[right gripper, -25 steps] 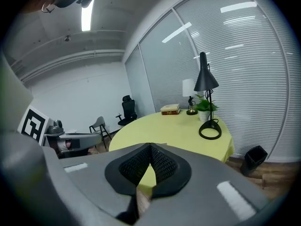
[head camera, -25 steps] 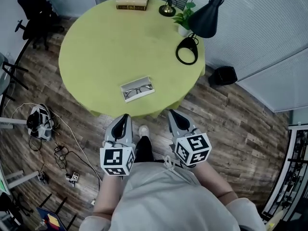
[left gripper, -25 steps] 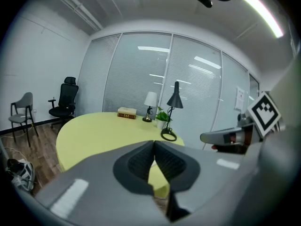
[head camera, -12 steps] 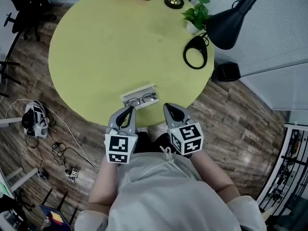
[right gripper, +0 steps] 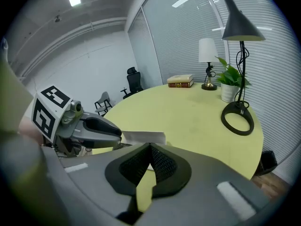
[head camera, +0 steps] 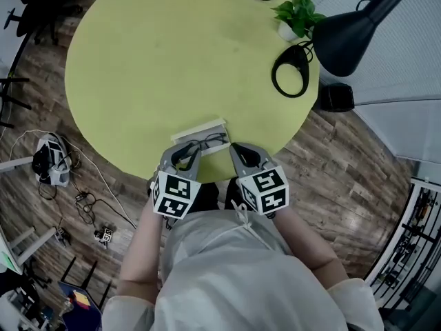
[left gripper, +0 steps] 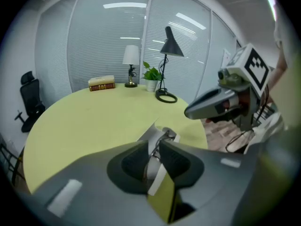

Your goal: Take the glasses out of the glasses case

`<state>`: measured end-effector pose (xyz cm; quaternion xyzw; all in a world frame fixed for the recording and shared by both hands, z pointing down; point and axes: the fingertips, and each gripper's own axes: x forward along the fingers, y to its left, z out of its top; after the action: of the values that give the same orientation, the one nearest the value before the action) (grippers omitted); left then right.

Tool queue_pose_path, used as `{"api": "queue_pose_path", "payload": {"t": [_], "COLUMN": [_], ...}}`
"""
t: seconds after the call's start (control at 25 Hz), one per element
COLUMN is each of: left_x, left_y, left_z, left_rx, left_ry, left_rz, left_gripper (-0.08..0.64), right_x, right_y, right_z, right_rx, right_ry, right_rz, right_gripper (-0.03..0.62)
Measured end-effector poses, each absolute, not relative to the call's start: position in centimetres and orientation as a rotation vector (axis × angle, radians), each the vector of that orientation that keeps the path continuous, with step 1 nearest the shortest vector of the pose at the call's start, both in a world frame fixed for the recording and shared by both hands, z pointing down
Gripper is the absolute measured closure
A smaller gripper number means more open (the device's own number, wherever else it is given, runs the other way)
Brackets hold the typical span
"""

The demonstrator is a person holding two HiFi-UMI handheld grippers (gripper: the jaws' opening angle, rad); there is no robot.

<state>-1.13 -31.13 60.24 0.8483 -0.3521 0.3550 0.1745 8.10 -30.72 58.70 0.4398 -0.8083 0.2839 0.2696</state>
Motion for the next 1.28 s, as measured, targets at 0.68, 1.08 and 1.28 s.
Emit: {"api": "queue_pose_path", "payload": {"t": [0.68, 1.08, 1.28], "left_x": [2.1, 2.4, 2.3], "left_y": [-31.7, -31.9, -31.7], "left_z": [65.9, 66.9, 66.6], "left_rx": [2.422, 2.476, 2.547], "left_ry": [-0.518, -0.486, -0.430], "left_rz": [1.492, 1.591, 1.607], "left_gripper": [0.439, 0.527, 0.543], "right_x": [7.3, 8.9, 9.2], "right_y": [-32.3, -32.4, -32.1], "right_z": [61.6, 61.6, 61.1], "right_rx": [0.882, 0.944, 0.980], "right_ry": [-2.212, -2.208, -2.212], "right_rz": [0.807, 0.839, 0.841], "right_gripper": [0.594, 0.594, 0.592]}}
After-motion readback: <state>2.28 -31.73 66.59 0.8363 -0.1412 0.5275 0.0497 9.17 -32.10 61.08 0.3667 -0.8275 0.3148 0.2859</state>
